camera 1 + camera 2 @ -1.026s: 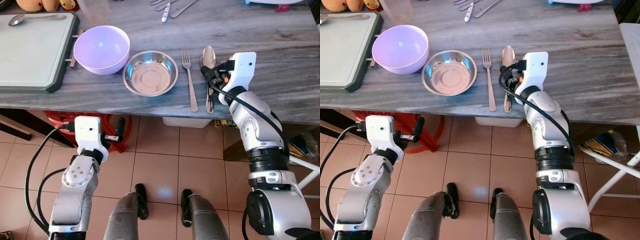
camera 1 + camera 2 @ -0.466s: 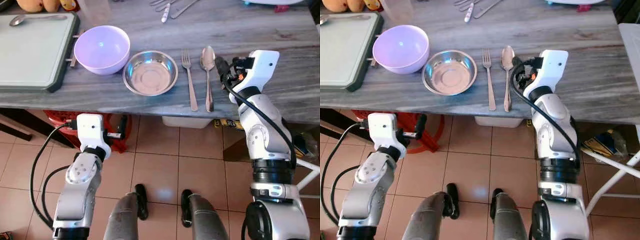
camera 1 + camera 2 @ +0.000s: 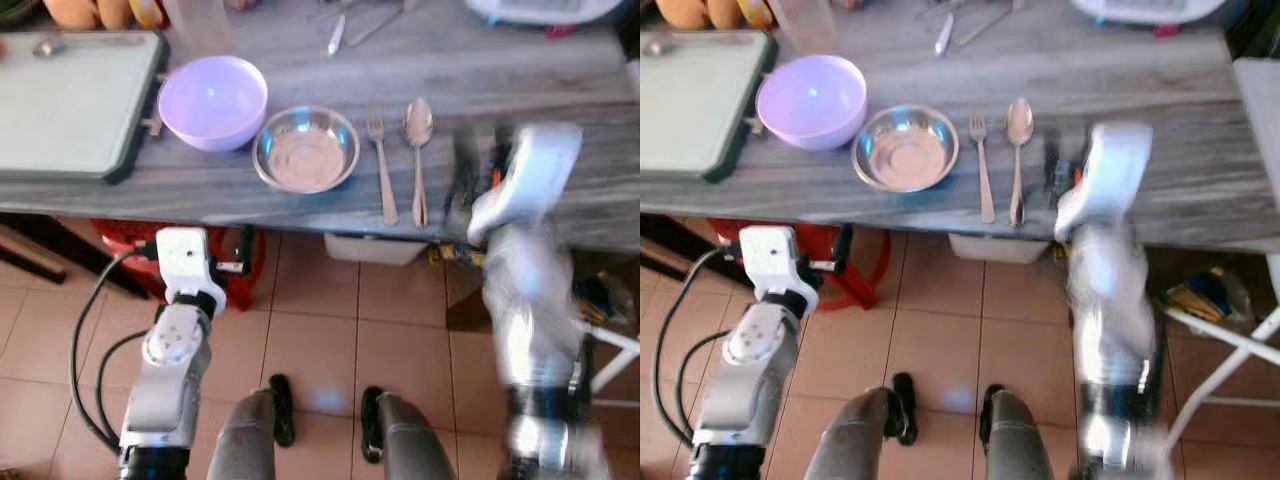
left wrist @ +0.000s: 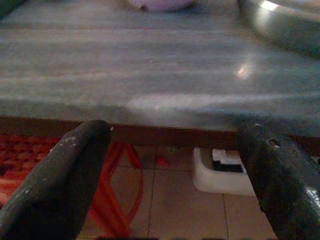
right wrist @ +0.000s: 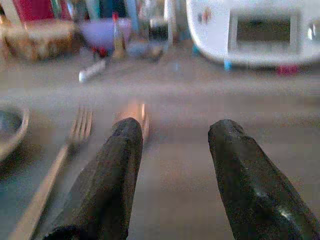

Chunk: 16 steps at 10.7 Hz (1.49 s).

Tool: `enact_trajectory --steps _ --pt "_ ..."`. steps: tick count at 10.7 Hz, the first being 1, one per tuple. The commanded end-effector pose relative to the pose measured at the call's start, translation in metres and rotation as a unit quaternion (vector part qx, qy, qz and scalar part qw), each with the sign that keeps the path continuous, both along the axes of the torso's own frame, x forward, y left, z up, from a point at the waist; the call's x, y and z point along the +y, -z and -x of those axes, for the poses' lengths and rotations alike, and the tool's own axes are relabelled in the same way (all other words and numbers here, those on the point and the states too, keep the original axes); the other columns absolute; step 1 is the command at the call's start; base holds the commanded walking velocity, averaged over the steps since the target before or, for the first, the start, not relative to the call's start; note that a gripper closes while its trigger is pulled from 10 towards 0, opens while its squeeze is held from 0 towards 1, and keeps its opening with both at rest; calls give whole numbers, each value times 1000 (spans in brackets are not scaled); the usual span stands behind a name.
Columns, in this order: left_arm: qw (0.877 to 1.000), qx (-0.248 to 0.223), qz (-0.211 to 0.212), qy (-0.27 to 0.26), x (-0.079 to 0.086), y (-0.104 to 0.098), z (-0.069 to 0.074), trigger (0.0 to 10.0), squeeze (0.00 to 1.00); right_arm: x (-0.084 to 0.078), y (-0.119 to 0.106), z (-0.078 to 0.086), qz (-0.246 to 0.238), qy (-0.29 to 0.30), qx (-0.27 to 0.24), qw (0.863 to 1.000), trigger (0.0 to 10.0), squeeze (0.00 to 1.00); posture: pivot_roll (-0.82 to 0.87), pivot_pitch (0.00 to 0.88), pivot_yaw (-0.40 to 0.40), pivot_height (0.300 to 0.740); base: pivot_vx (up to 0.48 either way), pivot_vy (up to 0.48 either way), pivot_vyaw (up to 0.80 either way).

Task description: Setting the table

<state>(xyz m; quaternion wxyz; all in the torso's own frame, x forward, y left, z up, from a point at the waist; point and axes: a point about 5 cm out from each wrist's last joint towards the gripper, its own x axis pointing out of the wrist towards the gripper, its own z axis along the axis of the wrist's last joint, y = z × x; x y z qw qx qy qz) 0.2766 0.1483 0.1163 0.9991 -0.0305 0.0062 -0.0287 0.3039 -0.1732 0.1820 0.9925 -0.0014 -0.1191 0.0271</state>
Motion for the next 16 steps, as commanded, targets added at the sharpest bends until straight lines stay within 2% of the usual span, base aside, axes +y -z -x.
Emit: enact_trajectory --steps 1,2,3,4,5,12,16 --pt "1000 -4 -3 -8 3 1 -2 10000 0 8 -8 7 7 -3 -26 1000 10000 773 -36 139 43 740 0 0 0" --pt "1000 -12 2 -11 3 -2 -7 10000 0 11 -3 11 9 -1 -25 1000 10000 1000 -43 122 43 740 0 0 0" --pt "1000 -21 5 -11 1 -6 -13 10000 0 13 1 11 17 4 -23 1000 10000 1000 -48 106 43 740 0 0 0" --pt "1000 -24 6 -10 0 -6 -15 10000 0 14 1 11 26 9 -24 999 10000 129 -52 99 46 740 0 0 0" --pt "1000 -24 6 -9 0 -4 -15 10000 0 13 2 11 24 8 -22 999 10000 0 -55 94 49 740 -259 0 0" --pt "1000 -28 5 -12 1 -3 -20 10000 0 12 13 7 26 8 -3 1000 10000 0 -53 79 45 740 -308 0 0" --pt "999 -37 9 -4 1 -5 -20 10000 0 13 12 6 25 9 -3 1000 10000 0 -51 85 45 740 0 0 0"
